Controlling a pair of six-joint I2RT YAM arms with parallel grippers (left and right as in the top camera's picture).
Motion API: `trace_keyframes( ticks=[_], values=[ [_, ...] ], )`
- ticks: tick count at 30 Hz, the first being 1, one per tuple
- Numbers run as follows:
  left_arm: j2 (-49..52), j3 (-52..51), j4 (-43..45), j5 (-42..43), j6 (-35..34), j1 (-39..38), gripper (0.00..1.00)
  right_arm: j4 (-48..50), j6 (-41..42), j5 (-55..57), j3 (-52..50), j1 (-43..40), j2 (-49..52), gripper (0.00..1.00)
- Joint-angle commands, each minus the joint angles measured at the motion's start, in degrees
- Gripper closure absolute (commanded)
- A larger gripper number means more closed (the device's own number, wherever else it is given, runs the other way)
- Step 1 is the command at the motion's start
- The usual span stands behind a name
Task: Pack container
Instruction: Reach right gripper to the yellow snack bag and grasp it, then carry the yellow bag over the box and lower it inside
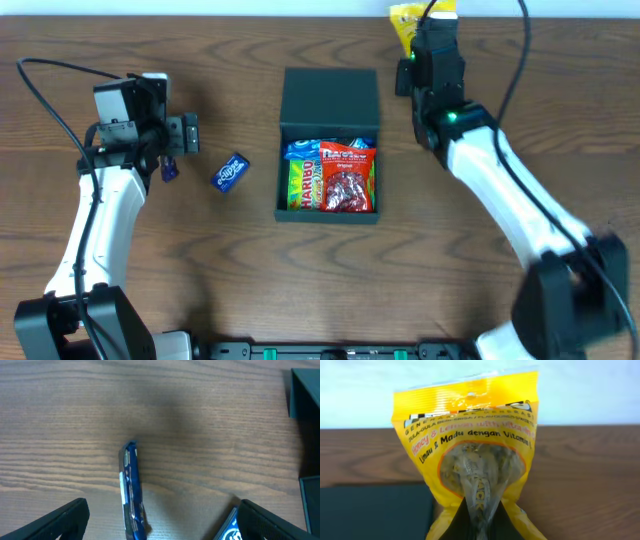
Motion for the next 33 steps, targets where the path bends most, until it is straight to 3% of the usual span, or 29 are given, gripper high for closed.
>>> trace_keyframes(
  ticks=[1, 6, 12, 14, 24, 33],
  values=[
    [0.1, 0.8, -0.1, 0.2, 1.0, 0.1, 0.05, -3.7, 5.0, 0.5, 0.2, 4.3, -5.2, 0.99],
    [0.1, 0.8, -0.1, 0.2, 1.0, 0.1, 0.05, -12.2, 17.2, -4.5, 0.2, 10.0, -8.5, 0.99],
    [0.1, 0.8, -0.1, 0.2, 1.0, 0.1, 0.05, -24.3, 39.6, -7.6, 0.1, 16.7, -6.8, 0.99],
    [0.1, 0.8, -0.1, 0.2, 1.0, 0.1, 0.05, -25.9, 42.7, -7.6, 0.1, 18.8, -5.6, 0.99],
    [0.1, 0.8, -0.1, 0.2, 1.0, 0.1, 0.05, -26.3, 47.7, -7.8, 0.1, 26.6, 2.5, 0.99],
    [0.1, 0.8, -0.1, 0.2, 1.0, 0.1, 0.05, -26.2, 44.8, -8.0, 0.1, 28.4, 7.3, 0.98]
  ],
)
